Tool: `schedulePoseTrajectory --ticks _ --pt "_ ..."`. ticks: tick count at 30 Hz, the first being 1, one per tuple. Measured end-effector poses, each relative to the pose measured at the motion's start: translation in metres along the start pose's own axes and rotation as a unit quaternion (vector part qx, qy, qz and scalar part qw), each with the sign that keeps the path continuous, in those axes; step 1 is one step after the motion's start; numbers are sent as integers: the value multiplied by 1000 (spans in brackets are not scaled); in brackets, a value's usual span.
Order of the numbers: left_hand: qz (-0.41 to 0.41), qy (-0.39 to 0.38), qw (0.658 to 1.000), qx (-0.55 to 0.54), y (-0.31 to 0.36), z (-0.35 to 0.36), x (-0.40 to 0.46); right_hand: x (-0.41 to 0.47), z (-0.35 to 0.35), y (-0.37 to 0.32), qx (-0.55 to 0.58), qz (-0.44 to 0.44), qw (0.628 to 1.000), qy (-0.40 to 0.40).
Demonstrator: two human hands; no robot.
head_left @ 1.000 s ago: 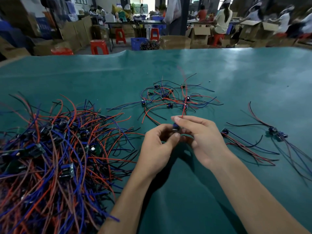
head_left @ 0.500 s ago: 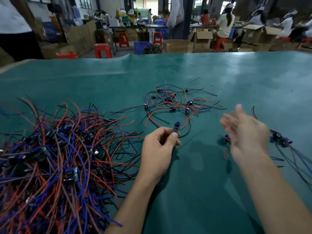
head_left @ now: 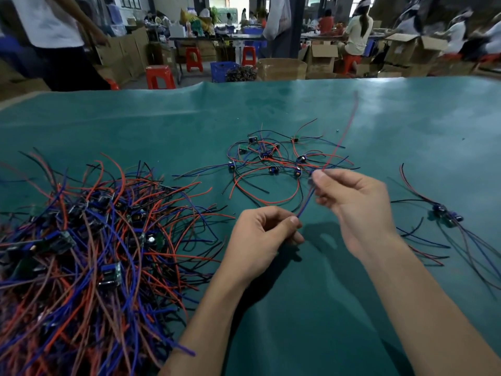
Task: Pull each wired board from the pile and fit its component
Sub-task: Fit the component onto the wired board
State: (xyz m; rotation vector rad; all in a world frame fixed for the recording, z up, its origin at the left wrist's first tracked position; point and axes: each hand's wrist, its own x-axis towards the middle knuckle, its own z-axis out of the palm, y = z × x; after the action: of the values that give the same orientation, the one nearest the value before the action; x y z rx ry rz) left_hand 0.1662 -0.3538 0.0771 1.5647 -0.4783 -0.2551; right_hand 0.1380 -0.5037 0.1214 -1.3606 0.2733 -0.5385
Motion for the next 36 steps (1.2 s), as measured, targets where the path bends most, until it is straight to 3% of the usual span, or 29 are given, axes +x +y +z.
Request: schedulePoseTrajectory --ticks 4,6,8,9,11,12,13,16,19,25,28,31,36 --pt "-18 -26 999 15 0 1 -1 14 -39 -34 41 -31 995 81" --pt "-3 -2 1000 12 -1 2 -1 22 -69 -56 -31 -39 995 86" --pt "3 36 999 10 -1 3 0 34 -99 -75 -181 -11 979 96" --pt "6 54 998 14 -1 3 1 41 -113 -82 -309 9 946 94" --pt "9 83 996 21 -2 3 1 54 -127 -93 -594 53 802 40" --pt "9 91 996 23 -3 3 2 60 -123 -95 -686 47 726 16" --pt "9 96 995 27 -4 2 2 63 -111 -94 -723 21 690 0" --pt "6 109 993 32 -5 2 2 74 -50 -68 -678 -43 731 -66" --pt "4 117 993 32 -5 2 3 91 8 -13 -667 -22 737 -107" --pt "3 126 991 43 -7 2 4 120 31 42 -633 22 770 76" --pt "1 131 990 49 -7 1 4 132 20 41 -612 41 786 75" --pt "0 137 989 60 -8 1 4 134 17 41 -622 39 781 52" --pt "-5 139 989 57 -8 1 3 139 32 45 -610 44 780 137"
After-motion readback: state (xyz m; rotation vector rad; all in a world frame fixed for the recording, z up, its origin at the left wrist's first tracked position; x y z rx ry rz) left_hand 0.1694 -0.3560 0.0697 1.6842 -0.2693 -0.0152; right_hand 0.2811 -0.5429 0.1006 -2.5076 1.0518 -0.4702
